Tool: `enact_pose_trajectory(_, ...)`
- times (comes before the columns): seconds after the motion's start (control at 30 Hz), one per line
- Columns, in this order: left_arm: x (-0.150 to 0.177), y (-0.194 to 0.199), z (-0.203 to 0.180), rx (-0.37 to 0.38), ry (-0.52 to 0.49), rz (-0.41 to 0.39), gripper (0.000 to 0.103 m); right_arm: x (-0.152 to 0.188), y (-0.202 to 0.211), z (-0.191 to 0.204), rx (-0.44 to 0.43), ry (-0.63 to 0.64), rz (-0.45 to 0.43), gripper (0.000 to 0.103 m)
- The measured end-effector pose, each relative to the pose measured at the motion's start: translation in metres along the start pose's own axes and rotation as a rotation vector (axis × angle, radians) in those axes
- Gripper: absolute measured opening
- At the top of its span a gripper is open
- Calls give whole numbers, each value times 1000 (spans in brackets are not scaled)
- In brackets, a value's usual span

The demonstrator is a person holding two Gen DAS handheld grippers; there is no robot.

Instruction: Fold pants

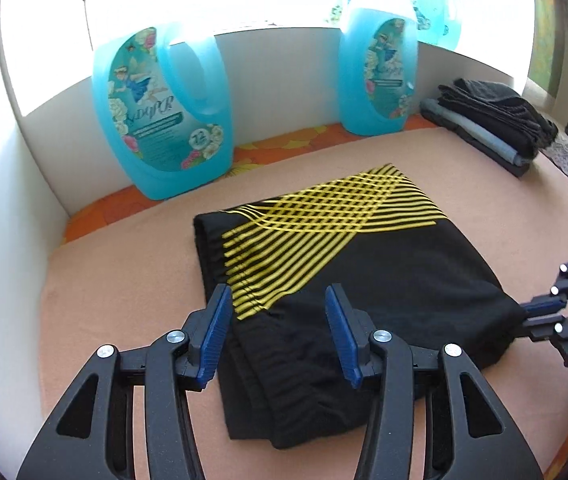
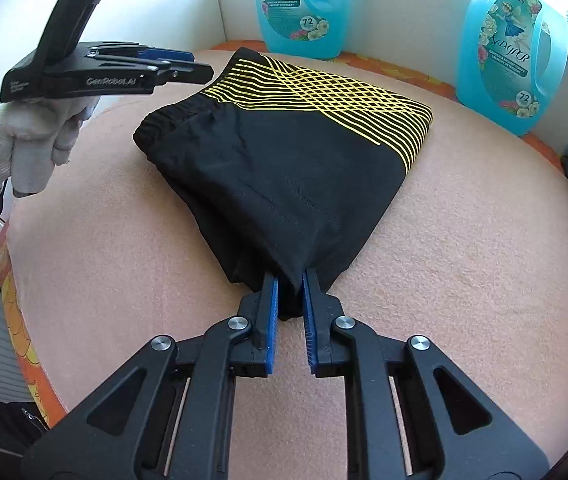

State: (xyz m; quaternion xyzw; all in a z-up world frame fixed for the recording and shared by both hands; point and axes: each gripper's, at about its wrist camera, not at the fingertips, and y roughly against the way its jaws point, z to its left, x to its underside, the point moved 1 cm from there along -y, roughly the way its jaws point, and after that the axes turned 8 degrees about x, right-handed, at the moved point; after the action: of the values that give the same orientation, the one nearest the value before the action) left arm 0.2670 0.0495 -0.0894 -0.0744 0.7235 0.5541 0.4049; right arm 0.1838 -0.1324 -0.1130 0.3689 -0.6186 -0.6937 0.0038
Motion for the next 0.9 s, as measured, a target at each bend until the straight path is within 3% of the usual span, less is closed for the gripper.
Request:
enact_pose_trajectory(0.07,9,-3,-17,27,-42,37,47,2,2,-4,-28,-25,1,14)
enact_pose_trajectory(0.2,29,-14,-28,8,-85,94,47,3,8,-13,-88,-74,2,15)
enact_pose_trajectory(0.27,36,-17,-24,-4,-80,109,47,3,12,-18,-118,-88,-4,21)
enact_pose_trajectory(0.33,41,-14,-20,2,-74,101,47,-1,17,-25,-141,-111,-27,40)
enact_pose_trajectory(0.43,40,-10,-19,5,-62,96,47,-12,22,-41,-177,-155,-51,47)
enact_pose_trajectory(0.53,36,-1,-12,29,-12,76,47,-26,18,-61,-182,-220,-63,56)
enact_pose_trajectory(0.83,34,13,28,66,216,41,48,-63,-42,-97,-203,-324,-3,56)
enact_pose_trajectory(0.9,34,11,37,88,282,41,53,-70,-60,-108,-230,-372,27,56)
